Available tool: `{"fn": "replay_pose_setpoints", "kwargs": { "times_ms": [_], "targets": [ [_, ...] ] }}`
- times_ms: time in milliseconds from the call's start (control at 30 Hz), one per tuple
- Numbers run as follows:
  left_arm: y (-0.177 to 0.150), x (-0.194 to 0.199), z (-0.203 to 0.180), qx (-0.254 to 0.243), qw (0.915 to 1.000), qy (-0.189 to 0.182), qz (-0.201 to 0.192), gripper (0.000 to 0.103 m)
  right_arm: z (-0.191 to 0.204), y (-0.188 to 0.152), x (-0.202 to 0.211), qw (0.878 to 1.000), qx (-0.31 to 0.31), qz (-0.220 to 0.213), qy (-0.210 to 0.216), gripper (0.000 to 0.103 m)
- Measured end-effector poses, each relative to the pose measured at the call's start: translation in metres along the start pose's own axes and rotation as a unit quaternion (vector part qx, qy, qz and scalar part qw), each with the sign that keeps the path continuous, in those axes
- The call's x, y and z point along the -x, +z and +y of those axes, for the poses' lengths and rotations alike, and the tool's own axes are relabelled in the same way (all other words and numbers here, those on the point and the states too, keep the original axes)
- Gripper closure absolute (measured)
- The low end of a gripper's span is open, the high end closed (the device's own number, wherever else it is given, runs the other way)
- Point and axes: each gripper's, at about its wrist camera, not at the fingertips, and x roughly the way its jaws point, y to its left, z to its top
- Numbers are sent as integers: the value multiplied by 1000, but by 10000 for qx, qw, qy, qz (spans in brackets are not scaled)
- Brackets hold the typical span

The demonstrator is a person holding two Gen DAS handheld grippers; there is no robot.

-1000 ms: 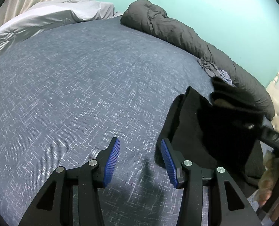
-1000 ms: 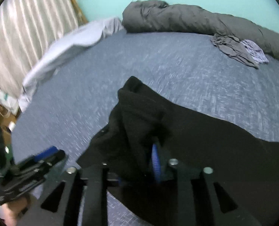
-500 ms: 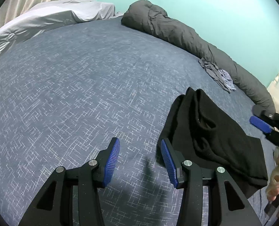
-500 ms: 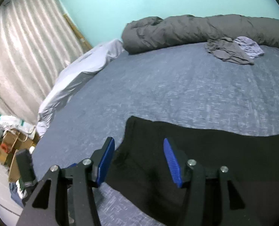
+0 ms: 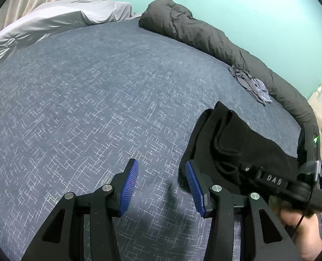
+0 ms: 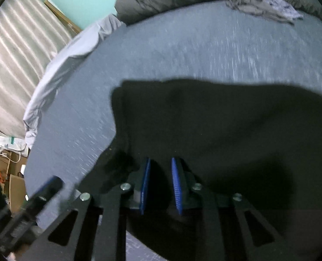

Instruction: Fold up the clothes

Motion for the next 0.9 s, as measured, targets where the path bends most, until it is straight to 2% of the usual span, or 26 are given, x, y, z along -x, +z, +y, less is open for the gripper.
{"fn": "replay_pose_setpoints", "kwargs": {
  "times_ms": [100, 200, 333, 400, 533, 600, 667, 733, 833, 900],
  "targets": [
    [0, -1, -2, -16, 10000, -14, 12, 53, 2, 2, 11, 9998, 179, -68, 71, 84],
    [-1, 0, -2, -7, 10000, -38, 18, 53, -9, 5, 51, 9985, 75, -529, 65, 84],
    [-1, -1, -3, 7, 10000, -47, 20, 53, -55, -9, 112, 9929, -268, -1081, -413, 84],
    [-1, -1, -6, 5, 10000, -70, 30, 53, -75, -19, 122, 9915, -418, -1079, -593, 84],
    [-5, -2, -14, -75, 9999, -107, 57, 48, -108, -43, 111, 9908, -823, -696, -815, 84],
    [-6, -3, -16, -91, 9998, -127, 78, 47, -113, -51, 101, 9909, -867, -536, -874, 84],
    [-7, -3, -16, -60, 9998, -155, 98, 45, -107, -60, 85, 9913, -549, -362, -1137, 83],
    [-7, -3, -16, -29, 9998, -182, 101, 44, -103, -66, 78, 9900, -407, -420, -1283, 83],
    [-8, 0, -18, 22, 9996, -275, 68, 44, -104, -62, 80, 9900, -496, -388, -1263, 84],
    [-8, 2, -26, -71, 9994, -347, 30, 44, -104, -60, 92, 9900, -545, -513, -1196, 84]
  ]
}}
